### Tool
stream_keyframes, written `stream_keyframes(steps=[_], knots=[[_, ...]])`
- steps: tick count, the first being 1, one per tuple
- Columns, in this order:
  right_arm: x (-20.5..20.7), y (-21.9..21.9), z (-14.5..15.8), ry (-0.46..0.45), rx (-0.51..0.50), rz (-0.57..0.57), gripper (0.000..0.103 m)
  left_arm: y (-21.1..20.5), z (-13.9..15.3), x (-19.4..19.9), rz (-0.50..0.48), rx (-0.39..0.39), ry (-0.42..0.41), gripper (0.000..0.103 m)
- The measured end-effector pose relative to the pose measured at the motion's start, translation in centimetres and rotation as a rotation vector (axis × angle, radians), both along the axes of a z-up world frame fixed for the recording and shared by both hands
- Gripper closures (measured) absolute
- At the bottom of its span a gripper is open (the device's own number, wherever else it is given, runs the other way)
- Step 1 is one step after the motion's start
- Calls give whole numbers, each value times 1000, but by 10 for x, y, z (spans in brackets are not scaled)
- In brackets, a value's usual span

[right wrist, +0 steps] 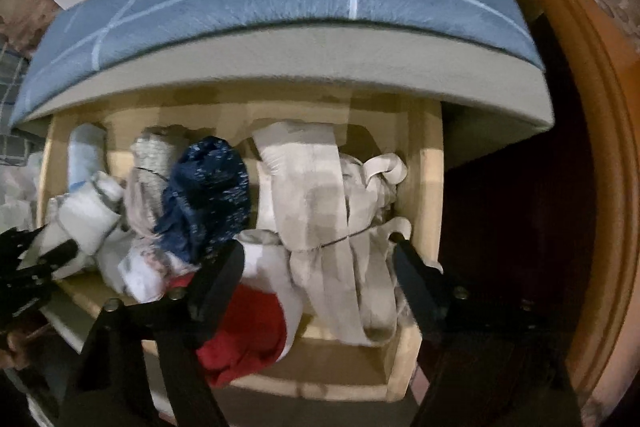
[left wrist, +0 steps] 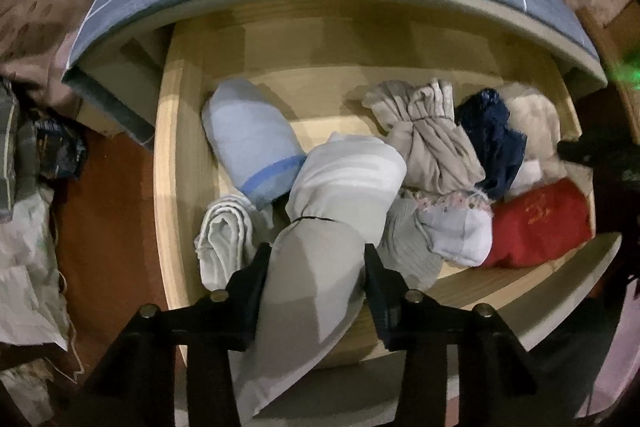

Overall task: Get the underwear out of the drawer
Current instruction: 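Close the left gripper on the large rolled white garment in the drawer, then lift the white garment with the left gripper while the right gripper grasps the beige striped bundle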

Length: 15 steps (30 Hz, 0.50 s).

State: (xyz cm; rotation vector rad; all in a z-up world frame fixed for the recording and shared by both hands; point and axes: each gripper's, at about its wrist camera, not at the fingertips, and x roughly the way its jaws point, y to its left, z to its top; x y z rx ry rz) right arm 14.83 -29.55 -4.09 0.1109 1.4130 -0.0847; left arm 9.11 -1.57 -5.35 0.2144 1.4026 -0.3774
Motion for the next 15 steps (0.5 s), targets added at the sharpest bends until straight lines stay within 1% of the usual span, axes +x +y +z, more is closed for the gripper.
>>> stream_keyframes(steps=[3, 9, 15], knots=[[5, 1, -11, 12, -11, 0, 33, 1, 5, 0, 10, -26, -5, 61], [16, 7, -28, 30, -76, 14, 33, 2, 17, 2, 6, -66, -19, 61], [26, 18, -47, 51, -141, 45, 33, 4, 25, 1, 6, -82, -30, 61]])
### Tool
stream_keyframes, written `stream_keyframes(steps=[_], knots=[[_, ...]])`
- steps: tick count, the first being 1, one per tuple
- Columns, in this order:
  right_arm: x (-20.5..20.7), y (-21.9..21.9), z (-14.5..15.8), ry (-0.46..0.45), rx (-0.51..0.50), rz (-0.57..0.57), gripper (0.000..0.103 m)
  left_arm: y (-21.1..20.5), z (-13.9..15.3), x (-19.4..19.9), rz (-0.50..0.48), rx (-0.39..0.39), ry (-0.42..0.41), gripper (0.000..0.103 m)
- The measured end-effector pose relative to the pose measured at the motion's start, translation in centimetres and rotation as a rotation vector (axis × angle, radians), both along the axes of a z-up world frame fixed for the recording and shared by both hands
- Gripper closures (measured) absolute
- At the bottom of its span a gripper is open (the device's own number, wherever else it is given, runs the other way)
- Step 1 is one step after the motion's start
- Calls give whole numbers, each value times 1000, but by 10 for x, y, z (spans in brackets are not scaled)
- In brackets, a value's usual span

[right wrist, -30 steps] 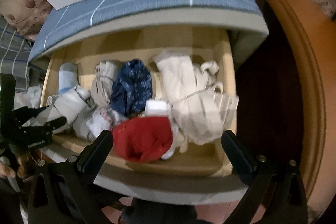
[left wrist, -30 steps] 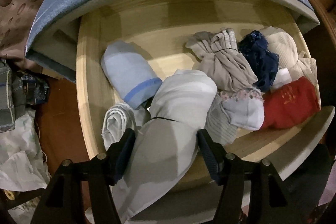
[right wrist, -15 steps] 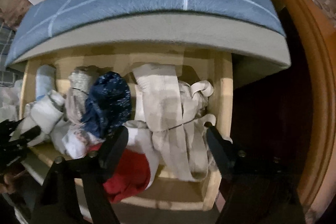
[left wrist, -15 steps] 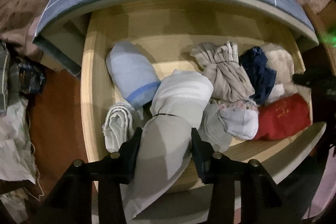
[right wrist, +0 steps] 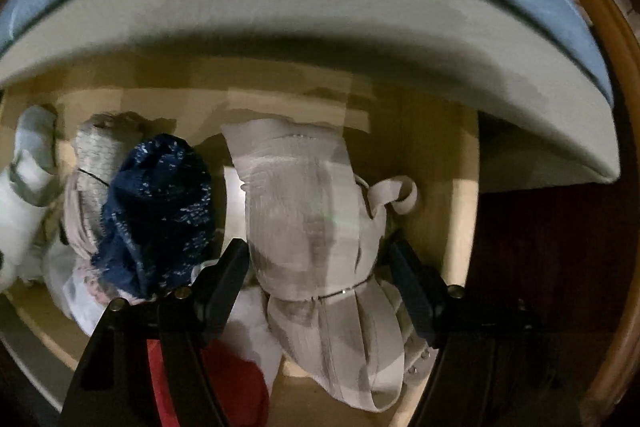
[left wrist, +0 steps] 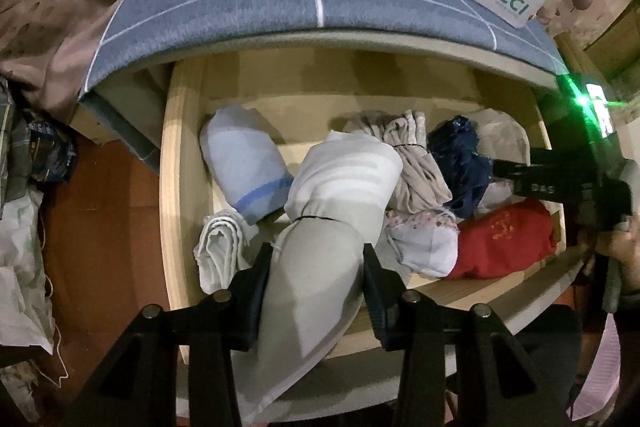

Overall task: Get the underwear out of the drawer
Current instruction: 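Lift the white garment with the left gripper while the right gripper grasps the beige striped bundle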

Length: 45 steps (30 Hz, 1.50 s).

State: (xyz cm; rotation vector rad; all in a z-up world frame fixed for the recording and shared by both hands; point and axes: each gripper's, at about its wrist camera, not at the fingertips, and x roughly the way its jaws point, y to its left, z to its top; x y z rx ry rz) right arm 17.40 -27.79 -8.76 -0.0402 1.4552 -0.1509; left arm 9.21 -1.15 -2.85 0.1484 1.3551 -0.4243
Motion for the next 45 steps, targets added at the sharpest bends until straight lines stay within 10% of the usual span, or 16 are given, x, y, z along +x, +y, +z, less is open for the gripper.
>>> stream_keyframes(steps=[22, 45], knots=[[-28, 5, -35, 25, 9, -34, 46, 25, 51, -2, 78, -112, -90, 61], [-42, -9, -19, -28, 31, -89, 49, 35, 180, 43, 117, -145, -363, 61]])
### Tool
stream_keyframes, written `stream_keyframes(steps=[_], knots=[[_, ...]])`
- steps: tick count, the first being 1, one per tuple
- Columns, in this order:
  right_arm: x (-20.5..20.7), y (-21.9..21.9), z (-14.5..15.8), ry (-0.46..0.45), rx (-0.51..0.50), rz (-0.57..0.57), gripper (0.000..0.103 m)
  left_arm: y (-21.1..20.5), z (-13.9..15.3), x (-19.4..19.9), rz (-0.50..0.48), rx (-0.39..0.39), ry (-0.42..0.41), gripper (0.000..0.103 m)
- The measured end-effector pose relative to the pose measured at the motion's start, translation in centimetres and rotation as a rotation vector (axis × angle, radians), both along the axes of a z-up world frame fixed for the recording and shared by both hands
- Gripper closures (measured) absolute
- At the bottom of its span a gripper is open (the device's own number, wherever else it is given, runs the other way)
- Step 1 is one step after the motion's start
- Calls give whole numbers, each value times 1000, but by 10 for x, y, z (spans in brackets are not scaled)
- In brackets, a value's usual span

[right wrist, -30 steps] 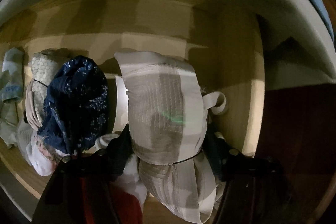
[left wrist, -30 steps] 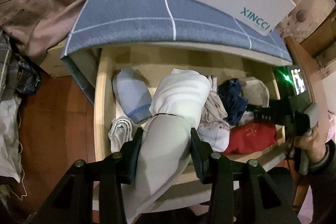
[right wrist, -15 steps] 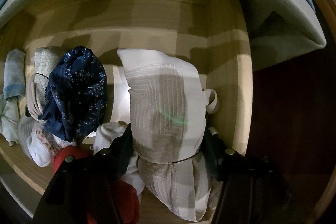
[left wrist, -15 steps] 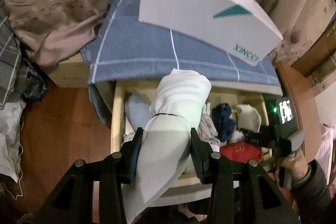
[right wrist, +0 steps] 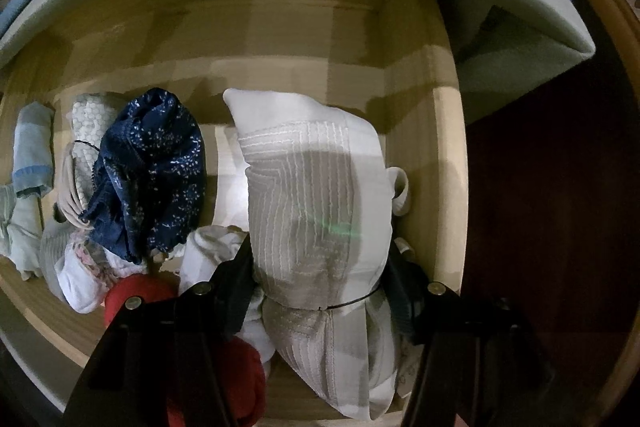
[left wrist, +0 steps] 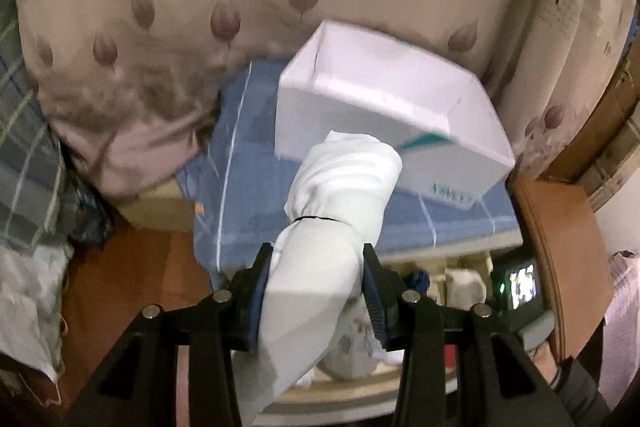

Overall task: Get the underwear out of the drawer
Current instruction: 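Lift the white garment with the left gripper while the right gripper grasps the beige striped bundle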

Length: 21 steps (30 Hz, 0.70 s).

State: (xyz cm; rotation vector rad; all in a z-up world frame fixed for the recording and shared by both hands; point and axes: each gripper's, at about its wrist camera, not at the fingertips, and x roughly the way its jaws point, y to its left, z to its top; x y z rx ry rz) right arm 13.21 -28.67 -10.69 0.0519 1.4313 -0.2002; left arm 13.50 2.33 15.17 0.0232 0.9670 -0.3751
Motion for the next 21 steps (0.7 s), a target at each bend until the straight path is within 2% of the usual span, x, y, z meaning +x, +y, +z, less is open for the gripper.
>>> stream_keyframes(steps=[5, 11, 15, 21], knots=[[-2, 2, -2, -3, 0, 1, 49, -18, 42, 28, -33, -5, -93, 61], [0, 1, 1, -2, -1, 3, 49, -48, 66, 79, -66, -11, -151, 61], [2, 1, 2, -1, -1, 4, 49, -70, 63, 122, -76, 2, -145, 61], [2, 2, 1, 0, 2, 4, 48, -95, 37, 180, -62, 23, -97, 61]])
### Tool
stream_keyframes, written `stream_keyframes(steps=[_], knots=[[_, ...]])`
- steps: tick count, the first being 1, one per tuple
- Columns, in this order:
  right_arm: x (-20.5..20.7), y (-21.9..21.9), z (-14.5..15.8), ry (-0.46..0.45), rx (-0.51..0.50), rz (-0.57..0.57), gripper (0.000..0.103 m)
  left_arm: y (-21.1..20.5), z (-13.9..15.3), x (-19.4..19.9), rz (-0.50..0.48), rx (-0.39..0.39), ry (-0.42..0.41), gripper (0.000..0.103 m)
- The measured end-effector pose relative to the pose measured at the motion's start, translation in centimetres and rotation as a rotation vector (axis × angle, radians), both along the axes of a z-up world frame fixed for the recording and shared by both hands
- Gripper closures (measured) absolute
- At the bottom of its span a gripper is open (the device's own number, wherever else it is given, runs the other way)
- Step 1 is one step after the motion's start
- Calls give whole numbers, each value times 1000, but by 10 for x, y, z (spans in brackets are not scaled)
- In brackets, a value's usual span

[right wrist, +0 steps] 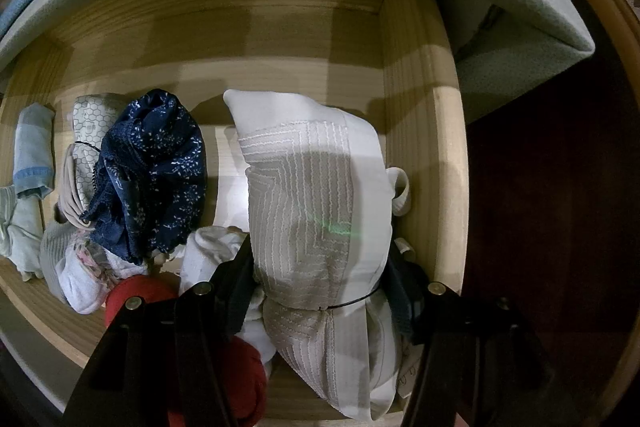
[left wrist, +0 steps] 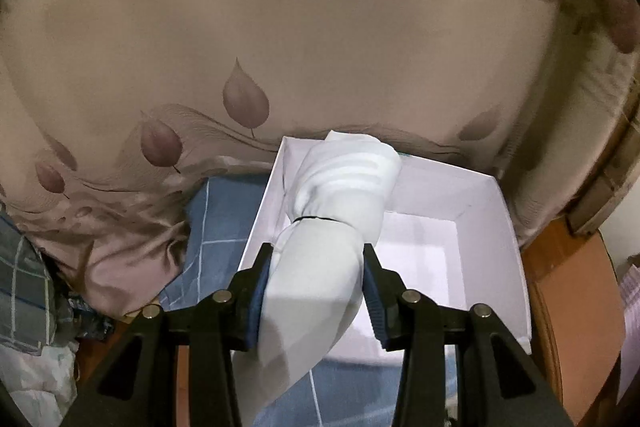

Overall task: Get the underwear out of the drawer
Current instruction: 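Lift the white garment with the left gripper while the right gripper grasps the beige striped bundle, then lower the white garment into the white box and open the left gripper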

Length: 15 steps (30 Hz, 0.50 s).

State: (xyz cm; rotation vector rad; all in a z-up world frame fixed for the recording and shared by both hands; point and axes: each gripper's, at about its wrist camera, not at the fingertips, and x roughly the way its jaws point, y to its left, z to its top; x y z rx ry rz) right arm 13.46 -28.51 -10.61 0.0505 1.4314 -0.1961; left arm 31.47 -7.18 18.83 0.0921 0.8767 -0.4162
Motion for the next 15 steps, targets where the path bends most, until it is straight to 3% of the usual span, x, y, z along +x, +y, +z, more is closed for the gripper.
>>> stream_keyframes(steps=[6, 15], knots=[[2, -1, -2, 0, 11, 1, 48, -12, -48, 35, 44, 63, 80, 61], [2, -4, -2, -4, 24, 1, 48, -16, -85, 28, 65, 139, 177, 61]])
